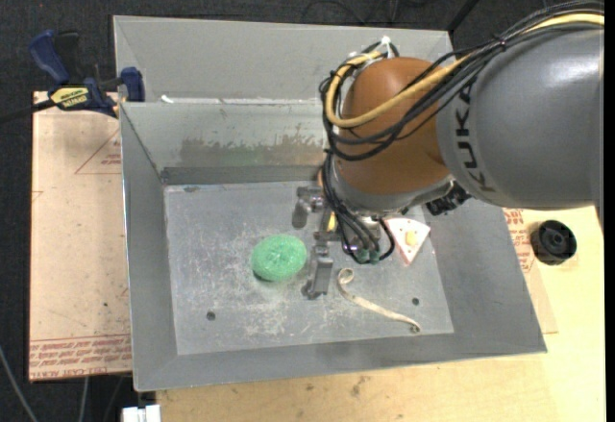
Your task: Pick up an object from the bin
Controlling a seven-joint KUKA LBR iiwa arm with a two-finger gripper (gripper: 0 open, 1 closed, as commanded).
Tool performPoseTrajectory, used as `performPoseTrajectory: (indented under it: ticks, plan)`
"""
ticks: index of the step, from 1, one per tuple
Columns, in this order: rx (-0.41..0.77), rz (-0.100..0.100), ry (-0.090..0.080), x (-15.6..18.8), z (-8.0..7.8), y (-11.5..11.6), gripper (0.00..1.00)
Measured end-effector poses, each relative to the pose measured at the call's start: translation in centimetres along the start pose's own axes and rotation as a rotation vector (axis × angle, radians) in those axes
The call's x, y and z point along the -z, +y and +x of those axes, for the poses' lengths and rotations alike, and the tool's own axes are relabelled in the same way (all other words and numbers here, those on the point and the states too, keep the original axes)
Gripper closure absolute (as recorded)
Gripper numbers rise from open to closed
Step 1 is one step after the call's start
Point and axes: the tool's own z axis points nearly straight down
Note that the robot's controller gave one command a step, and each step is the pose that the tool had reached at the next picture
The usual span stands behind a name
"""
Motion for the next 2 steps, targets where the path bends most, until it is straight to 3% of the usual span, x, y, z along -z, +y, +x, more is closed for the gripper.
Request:
performPoseTrajectory:
  ticks: [1,2]
  plan:
    - [-0.050,-0.002,0.010,-2.2,0.6,1.4,0.00]
    - [-0.067,-0.002,-0.003,-6.2,-1.4,0.7,0.00]
